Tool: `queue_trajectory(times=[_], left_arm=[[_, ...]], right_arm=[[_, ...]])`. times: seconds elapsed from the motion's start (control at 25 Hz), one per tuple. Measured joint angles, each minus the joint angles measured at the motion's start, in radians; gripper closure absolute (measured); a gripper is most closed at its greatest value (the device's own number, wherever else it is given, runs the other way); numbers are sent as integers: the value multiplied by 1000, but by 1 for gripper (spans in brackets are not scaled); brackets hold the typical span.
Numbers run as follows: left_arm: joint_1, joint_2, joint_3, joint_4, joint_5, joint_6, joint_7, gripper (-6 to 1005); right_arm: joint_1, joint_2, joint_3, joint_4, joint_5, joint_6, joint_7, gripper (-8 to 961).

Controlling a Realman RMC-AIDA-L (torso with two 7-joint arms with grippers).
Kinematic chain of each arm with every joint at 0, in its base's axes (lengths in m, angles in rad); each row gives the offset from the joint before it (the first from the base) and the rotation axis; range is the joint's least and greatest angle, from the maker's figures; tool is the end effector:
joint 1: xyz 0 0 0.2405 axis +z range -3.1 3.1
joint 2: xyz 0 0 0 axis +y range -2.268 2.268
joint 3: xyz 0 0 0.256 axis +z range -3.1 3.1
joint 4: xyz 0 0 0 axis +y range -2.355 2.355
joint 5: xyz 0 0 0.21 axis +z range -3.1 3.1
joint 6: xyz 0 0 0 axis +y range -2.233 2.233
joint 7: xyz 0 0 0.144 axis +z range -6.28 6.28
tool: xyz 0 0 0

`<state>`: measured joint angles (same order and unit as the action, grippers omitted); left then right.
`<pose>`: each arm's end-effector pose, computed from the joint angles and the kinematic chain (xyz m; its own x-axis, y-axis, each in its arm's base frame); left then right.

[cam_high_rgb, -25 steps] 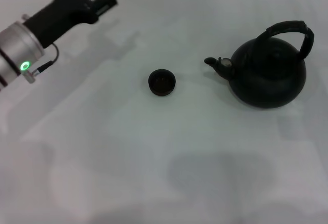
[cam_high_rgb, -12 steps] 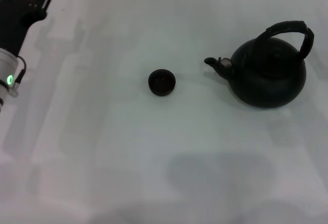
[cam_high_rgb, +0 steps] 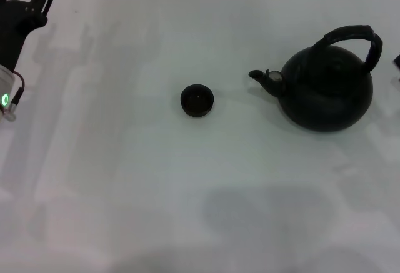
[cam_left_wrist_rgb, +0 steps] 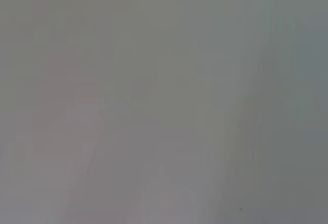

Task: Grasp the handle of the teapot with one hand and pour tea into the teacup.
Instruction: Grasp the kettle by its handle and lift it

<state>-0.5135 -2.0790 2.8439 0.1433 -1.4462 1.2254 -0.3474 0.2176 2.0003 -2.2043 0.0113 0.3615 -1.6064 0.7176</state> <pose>-0.3120 0.3416 -0.0179 0.5261 -0.0455 0.8492 0.8332 -0.1723 -0.5254 0.3658 0.2209 0.0141 0.4466 -0.0628 -0.8926 -0.8279 -0.4073 -0.3856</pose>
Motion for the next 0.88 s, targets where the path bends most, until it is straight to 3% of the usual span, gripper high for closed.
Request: queue_trajectory(times=[0.88], left_arm=[[6, -2, 0, 9, 3, 0, -28, 282]], right_arm=[[100, 9, 9, -54, -29, 251, -29, 194]])
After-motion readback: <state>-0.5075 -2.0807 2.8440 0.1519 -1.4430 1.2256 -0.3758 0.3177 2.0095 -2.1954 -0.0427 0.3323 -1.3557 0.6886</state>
